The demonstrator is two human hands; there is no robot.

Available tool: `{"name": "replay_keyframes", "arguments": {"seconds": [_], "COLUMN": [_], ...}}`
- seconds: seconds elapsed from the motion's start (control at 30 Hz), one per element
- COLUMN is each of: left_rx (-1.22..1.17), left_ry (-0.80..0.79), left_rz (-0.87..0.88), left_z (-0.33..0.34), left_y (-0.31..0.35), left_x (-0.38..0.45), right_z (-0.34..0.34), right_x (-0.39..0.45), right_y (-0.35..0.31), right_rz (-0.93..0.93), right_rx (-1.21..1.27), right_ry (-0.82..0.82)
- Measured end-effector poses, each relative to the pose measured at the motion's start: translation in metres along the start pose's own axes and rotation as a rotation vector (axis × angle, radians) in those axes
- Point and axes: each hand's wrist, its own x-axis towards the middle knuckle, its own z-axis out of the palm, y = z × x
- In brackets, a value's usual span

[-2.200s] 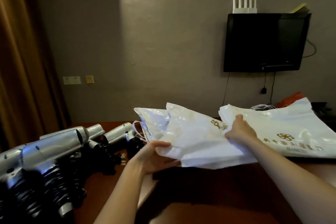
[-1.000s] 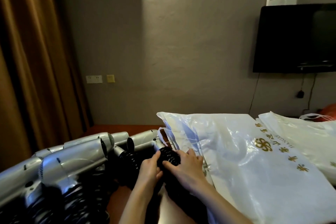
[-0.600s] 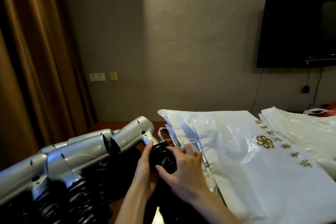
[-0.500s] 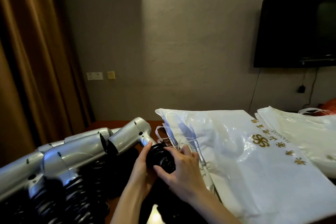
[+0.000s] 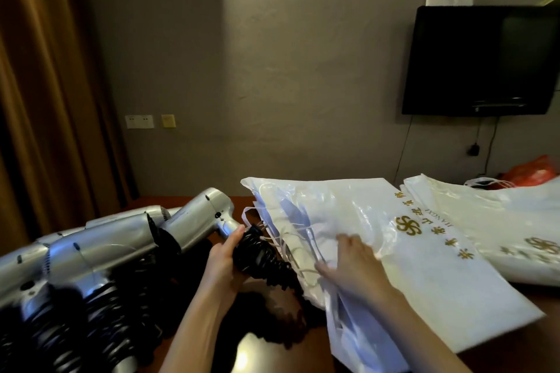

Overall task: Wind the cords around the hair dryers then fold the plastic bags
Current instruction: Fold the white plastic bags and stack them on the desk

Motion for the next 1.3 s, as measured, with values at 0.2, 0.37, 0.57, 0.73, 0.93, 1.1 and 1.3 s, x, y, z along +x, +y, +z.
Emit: {"name": "replay_keyframes", "arguments": {"seconds": [0.2,0.37,0.57,0.73,0.93,1.1,1.3], "left_rx": [-0.189,-0.165,-0.051,-0.232,-0.167,-0.057,-0.003], "left_ry": [-0.021,-0.083,-0.22,-0.341,-0.392,-0.452,-0.496], "left_rz": [-0.059,-0.12,-0.061,-0.104,-0.135,-0.238,-0.234], "left_z": [0.002,0.012,0.021,0.032,0.111,0.137,0.135], "left_y": [0.004,0.005,0.002,0.003,0.008,-0.023,-0.042], "left_x": [-0.003,-0.012,-0.017,-0.014,-0.038,-0.038,-0.036], "right_z": [0.013,-0.013,-0.045,-0.098,-0.11,-0.118,-0.142], "right_x": [-0.022,-0.035,-0.025,-0.021,-0.033,-0.036,-0.043], "right_y": [0.035,0.048,0.064,0.074,0.085,0.12,0.153], "right_rz": [-0.111,-0.06,0.024,0.08,-0.05,0.021,-0.046], "right_rx": [0.069,0.127,0.527,0.94,0.799,0.906,0.874], "right_ry": [0.01,-0.053,-0.05,0.006,-0.211,-0.01,0.059]}}
